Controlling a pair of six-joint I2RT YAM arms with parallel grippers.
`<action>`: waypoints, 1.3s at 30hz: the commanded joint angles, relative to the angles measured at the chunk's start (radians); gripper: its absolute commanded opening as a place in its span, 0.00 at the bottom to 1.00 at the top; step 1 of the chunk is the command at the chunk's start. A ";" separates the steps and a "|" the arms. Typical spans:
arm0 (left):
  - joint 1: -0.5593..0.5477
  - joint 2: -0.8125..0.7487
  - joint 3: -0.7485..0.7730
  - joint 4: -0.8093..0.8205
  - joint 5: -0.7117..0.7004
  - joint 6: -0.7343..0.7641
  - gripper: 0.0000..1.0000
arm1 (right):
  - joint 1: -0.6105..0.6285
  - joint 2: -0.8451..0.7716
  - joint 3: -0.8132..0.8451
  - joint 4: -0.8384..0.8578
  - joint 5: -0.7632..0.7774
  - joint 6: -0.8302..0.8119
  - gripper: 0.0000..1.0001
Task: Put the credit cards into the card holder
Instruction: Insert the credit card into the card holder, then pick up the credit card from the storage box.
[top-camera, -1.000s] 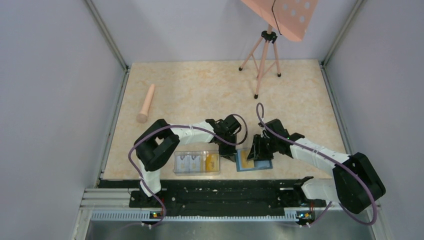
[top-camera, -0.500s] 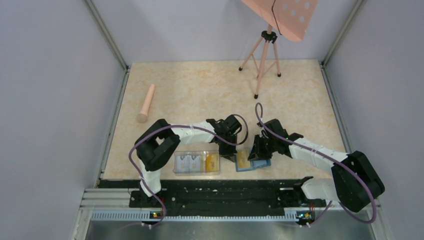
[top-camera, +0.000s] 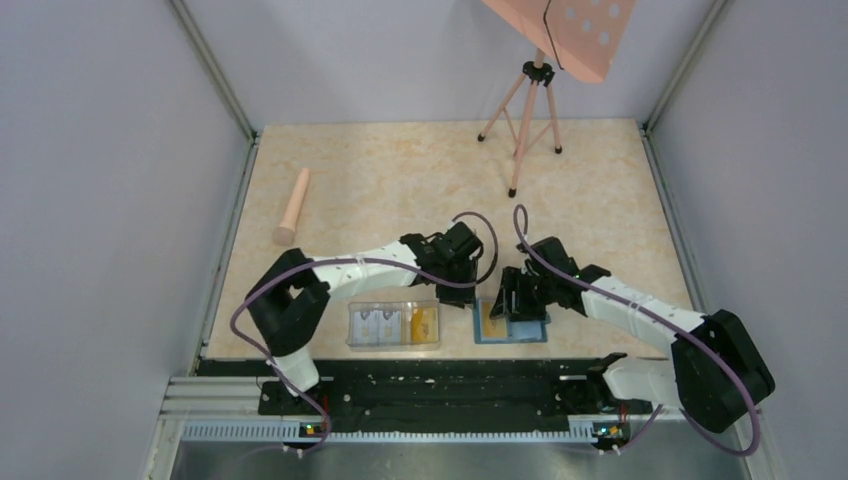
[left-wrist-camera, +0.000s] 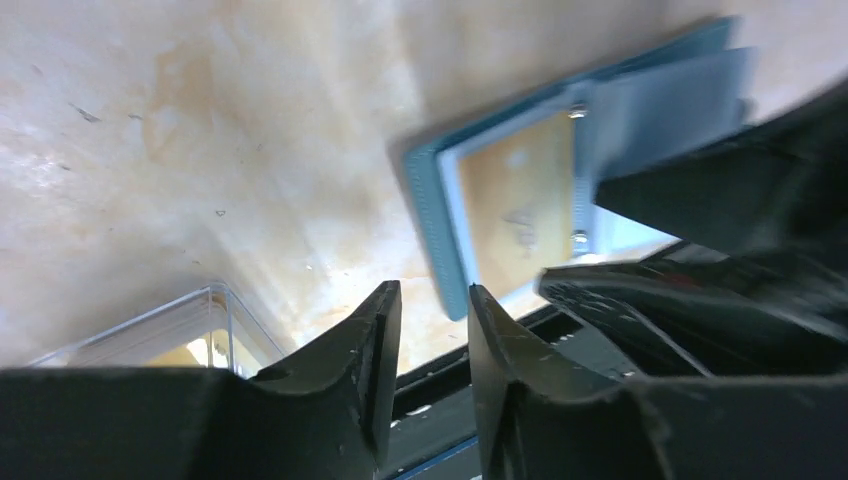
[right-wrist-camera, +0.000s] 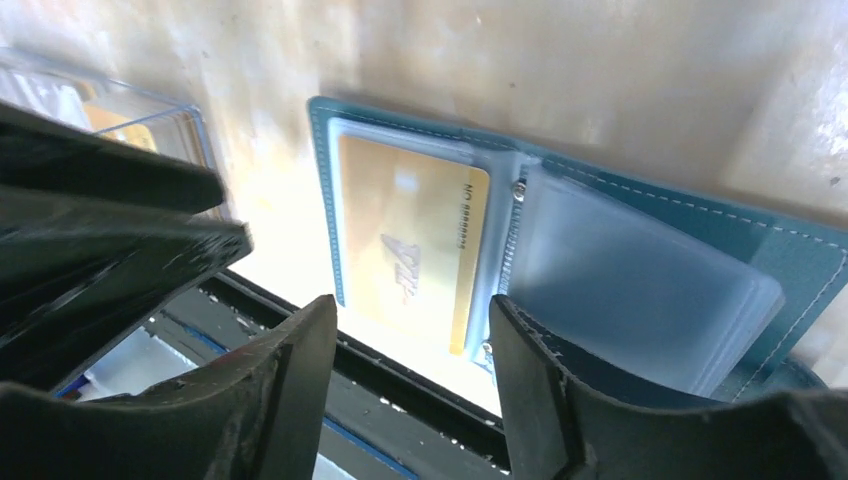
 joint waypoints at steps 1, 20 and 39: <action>-0.008 -0.177 0.011 0.051 -0.084 0.034 0.38 | 0.018 -0.052 0.070 -0.033 0.035 -0.017 0.61; 0.238 -0.753 -0.495 0.234 0.065 -0.121 0.49 | 0.203 -0.005 0.250 -0.016 0.078 0.062 0.73; 0.394 -0.904 -0.410 -0.436 -0.199 0.014 0.46 | 0.612 0.462 0.600 0.195 0.126 0.227 0.58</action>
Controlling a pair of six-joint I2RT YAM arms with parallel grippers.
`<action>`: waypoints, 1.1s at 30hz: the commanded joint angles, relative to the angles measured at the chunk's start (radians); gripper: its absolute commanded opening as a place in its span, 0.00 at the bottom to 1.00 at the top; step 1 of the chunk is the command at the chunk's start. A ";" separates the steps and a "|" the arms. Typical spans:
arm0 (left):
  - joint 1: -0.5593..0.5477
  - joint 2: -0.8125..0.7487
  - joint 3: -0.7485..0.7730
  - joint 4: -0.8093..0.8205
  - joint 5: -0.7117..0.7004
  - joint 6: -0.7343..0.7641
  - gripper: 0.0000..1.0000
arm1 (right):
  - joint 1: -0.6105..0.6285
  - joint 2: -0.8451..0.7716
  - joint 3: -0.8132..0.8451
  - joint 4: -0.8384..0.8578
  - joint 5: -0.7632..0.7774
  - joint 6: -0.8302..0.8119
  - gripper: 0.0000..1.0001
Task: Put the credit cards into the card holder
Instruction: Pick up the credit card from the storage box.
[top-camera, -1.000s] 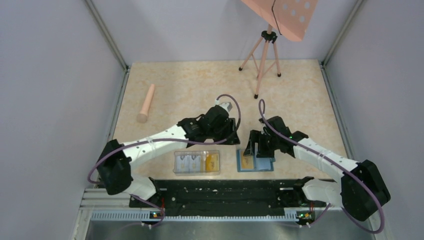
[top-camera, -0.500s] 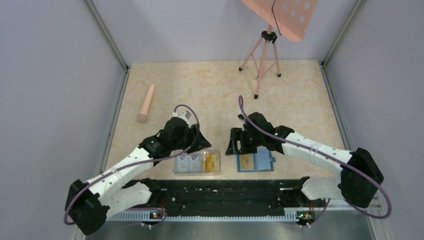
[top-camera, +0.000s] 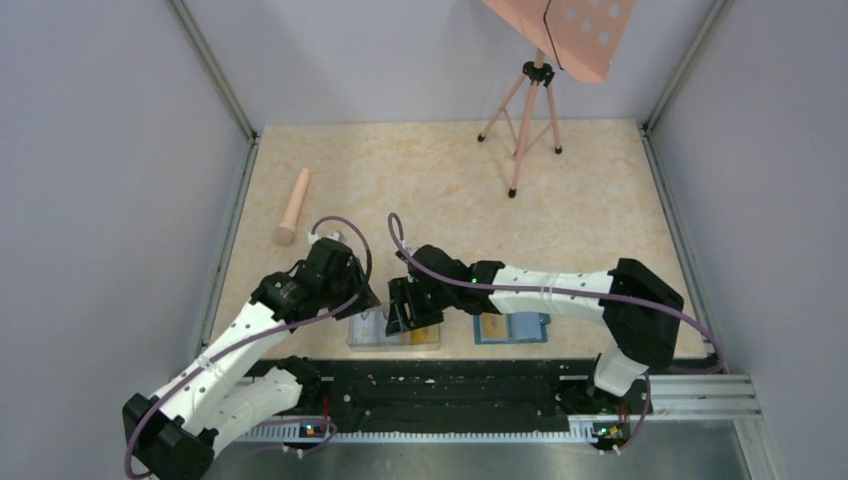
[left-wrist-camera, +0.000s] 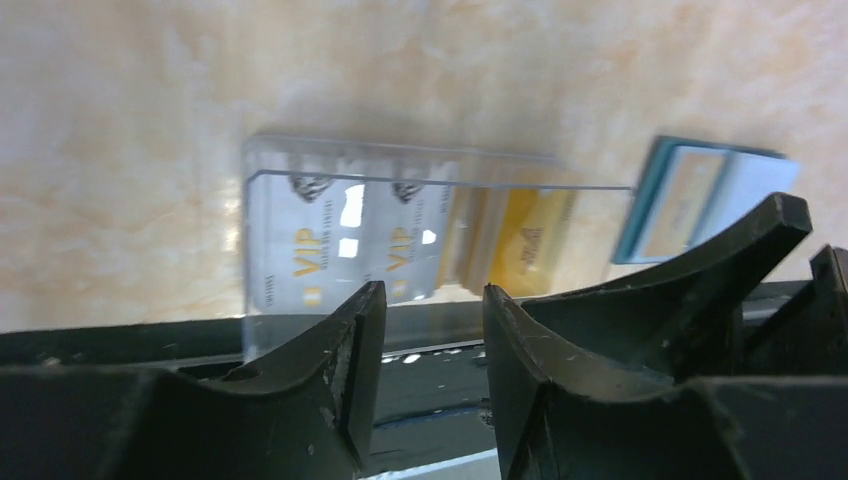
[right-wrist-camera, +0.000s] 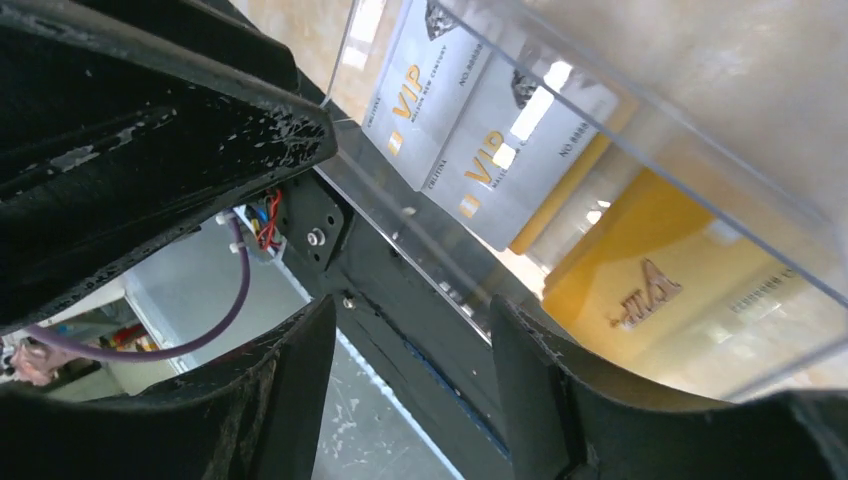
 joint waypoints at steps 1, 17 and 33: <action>0.005 0.069 0.051 -0.159 -0.081 0.092 0.46 | 0.041 0.075 0.062 0.095 0.019 0.057 0.56; 0.004 0.101 0.112 -0.263 -0.247 0.060 0.43 | 0.050 0.240 0.073 0.237 0.015 0.157 0.46; 0.037 0.132 0.086 -0.255 -0.285 0.030 0.44 | 0.051 0.400 0.226 0.187 -0.033 0.167 0.28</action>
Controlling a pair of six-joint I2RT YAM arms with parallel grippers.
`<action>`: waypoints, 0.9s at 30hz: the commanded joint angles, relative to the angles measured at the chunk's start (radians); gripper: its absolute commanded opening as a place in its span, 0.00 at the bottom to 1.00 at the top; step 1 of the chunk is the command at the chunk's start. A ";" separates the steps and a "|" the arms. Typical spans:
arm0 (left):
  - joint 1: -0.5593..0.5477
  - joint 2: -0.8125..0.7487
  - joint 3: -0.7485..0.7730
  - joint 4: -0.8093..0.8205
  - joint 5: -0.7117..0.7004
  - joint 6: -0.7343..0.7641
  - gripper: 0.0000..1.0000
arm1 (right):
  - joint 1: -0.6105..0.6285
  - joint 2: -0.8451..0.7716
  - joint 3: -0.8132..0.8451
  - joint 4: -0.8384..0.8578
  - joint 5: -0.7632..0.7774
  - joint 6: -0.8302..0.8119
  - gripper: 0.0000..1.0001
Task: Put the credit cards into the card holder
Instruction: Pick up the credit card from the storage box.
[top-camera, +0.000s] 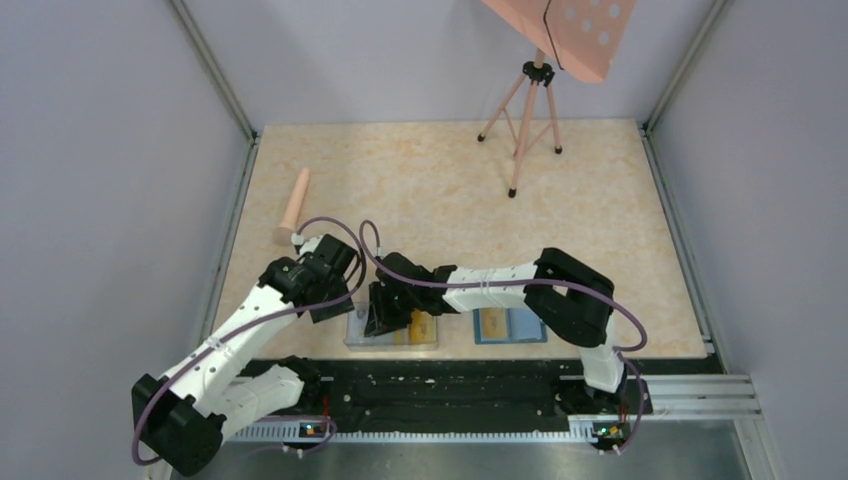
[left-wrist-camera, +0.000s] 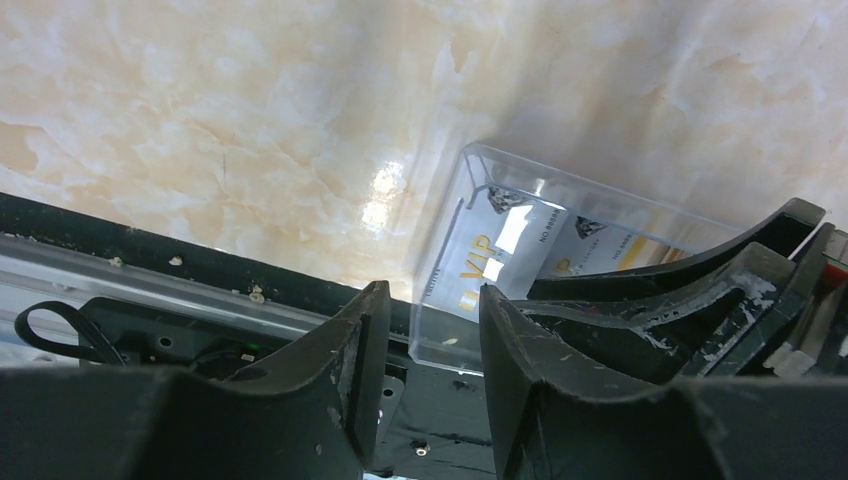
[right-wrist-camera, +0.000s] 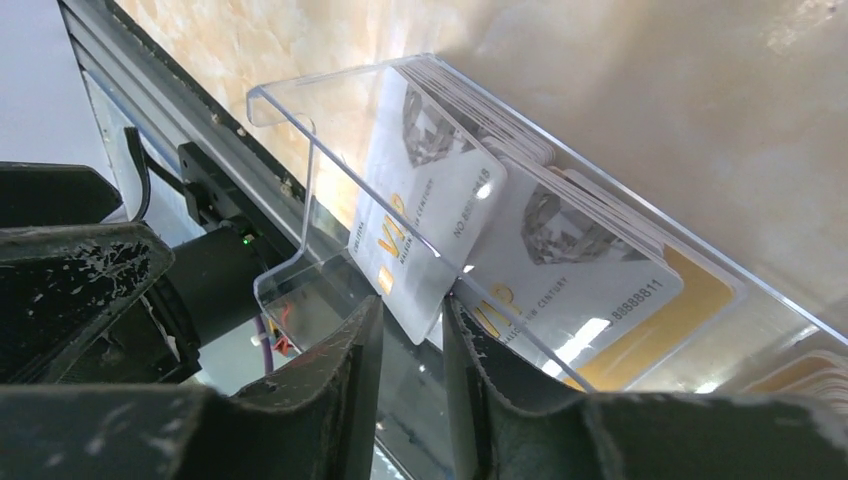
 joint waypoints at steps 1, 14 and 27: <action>0.010 0.007 -0.003 0.031 0.019 0.011 0.43 | 0.011 0.047 0.065 0.010 -0.016 0.002 0.24; 0.012 0.004 -0.007 0.043 0.044 0.034 0.41 | 0.017 0.016 0.083 0.062 -0.058 -0.004 0.00; 0.013 0.007 -0.013 0.049 0.053 0.036 0.40 | 0.025 0.020 0.093 0.114 -0.091 -0.005 0.10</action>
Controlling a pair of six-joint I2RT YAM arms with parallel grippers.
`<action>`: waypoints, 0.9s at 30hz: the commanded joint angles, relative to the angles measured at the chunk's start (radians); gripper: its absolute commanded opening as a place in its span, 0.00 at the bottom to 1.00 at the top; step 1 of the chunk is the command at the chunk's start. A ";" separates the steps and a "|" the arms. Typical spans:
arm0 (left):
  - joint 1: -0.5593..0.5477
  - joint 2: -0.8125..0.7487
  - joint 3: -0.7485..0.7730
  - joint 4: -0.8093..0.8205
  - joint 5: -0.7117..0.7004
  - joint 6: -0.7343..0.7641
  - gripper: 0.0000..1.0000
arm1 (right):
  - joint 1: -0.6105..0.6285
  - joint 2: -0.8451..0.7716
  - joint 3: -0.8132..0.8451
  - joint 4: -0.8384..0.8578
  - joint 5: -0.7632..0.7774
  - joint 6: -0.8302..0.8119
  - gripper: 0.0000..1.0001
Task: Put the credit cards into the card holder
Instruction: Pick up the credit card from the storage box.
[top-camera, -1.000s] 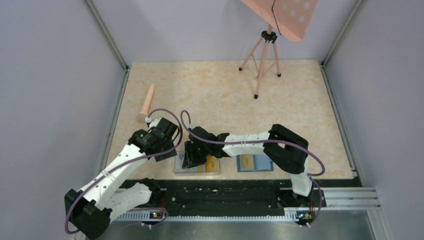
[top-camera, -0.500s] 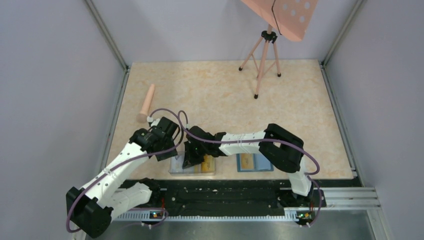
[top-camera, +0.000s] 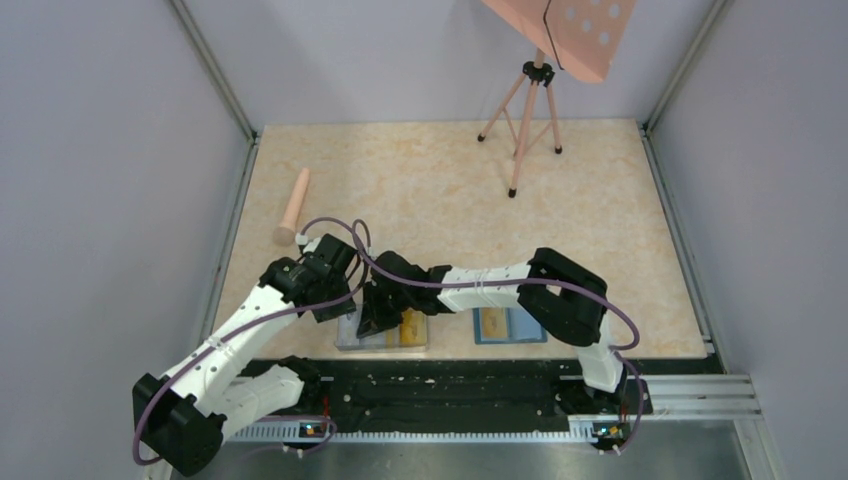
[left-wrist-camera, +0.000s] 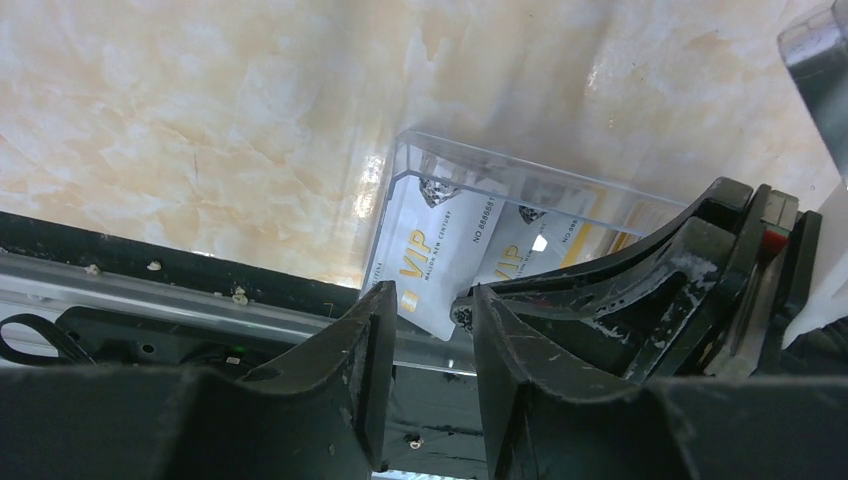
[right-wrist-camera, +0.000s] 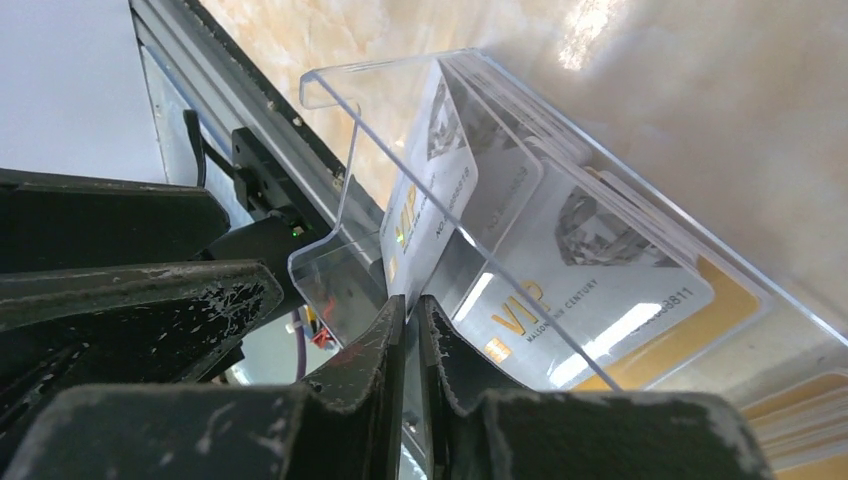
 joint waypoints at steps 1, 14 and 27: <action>0.006 -0.003 -0.005 0.021 0.000 0.011 0.40 | 0.023 -0.020 0.052 0.049 -0.016 -0.007 0.10; 0.005 -0.008 -0.004 0.021 0.007 0.014 0.39 | 0.027 0.006 0.068 0.074 -0.022 0.004 0.30; 0.006 -0.093 0.021 0.021 0.006 0.015 0.38 | 0.034 0.062 0.102 0.058 -0.020 0.017 0.02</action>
